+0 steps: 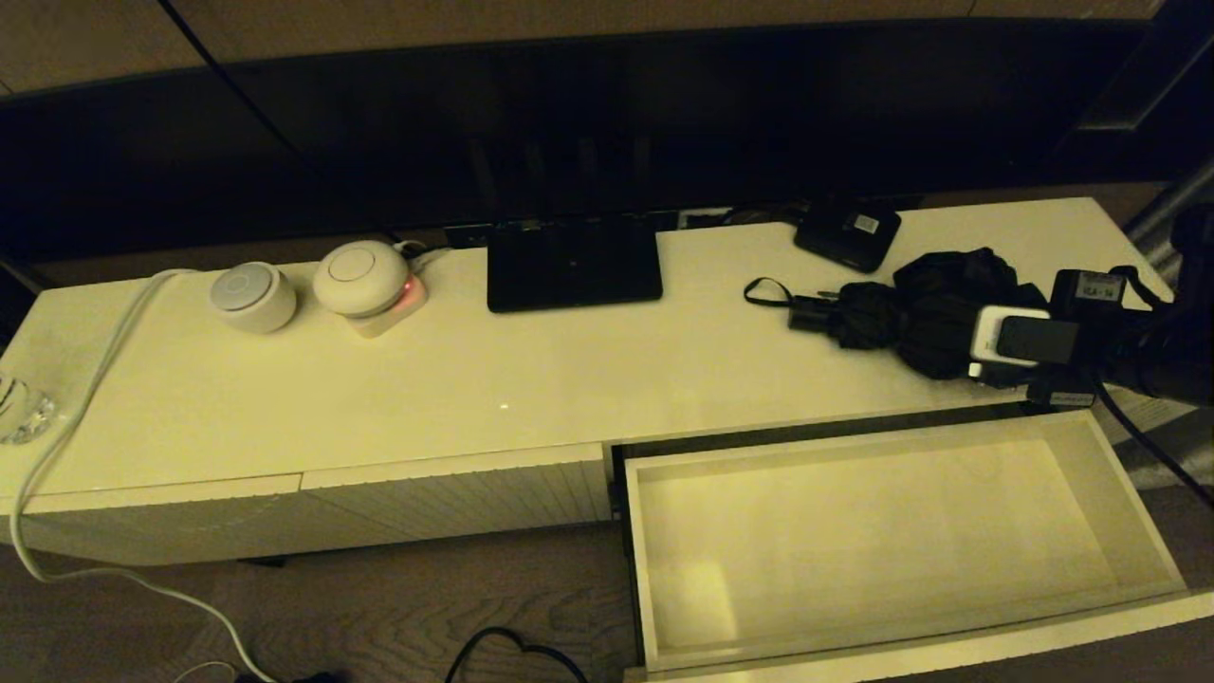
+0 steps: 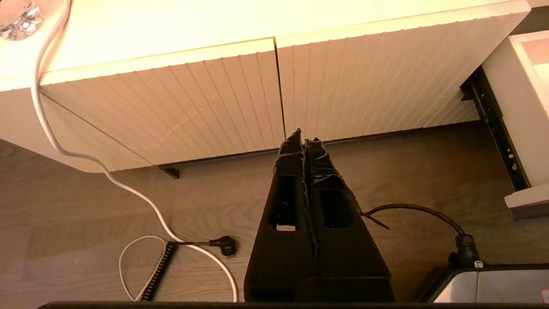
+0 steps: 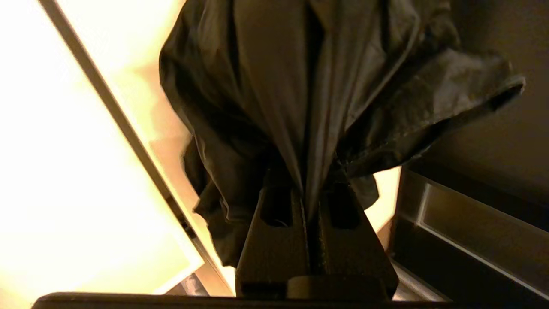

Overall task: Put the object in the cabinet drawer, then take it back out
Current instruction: Take the umbrella out of the drawer and put it on the table, then close the drawer

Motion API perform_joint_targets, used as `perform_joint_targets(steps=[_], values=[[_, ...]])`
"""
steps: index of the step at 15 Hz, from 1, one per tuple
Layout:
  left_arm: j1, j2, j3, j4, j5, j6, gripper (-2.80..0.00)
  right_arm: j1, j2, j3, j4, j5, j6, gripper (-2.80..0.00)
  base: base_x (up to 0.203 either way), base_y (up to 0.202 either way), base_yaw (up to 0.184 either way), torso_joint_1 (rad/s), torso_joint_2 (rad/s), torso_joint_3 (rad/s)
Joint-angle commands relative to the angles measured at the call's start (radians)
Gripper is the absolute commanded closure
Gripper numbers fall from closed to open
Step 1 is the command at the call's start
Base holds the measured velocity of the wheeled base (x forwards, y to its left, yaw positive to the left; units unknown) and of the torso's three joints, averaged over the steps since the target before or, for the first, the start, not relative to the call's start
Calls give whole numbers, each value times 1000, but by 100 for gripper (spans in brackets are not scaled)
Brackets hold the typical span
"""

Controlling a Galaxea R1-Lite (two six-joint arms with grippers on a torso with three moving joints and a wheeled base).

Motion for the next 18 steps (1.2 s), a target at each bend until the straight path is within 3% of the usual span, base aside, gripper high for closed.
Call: perform_joint_targets(steps=[1,9,16,17,18], values=[[0,0,3,0,0,1,0,15,10,5,-11,-7,-13,-280,0,0,0,0,0,0],[0,0,3,0,0,1,0,36,-161,49,7,-11,-15,-280,0,0,0,0,0,0],[0,0,3,0,0,0,0,57,-453,317,157,-2,-20,-280,0,0,0,0,0,0],[0,0,3,0,0,0,0,58,-468,370,188,3,-17,0,0,0,0,0,0,0],[0,0,3,0,0,0,0,64,-474,427,207,5,-14,0,0,0,0,0,0,0]])
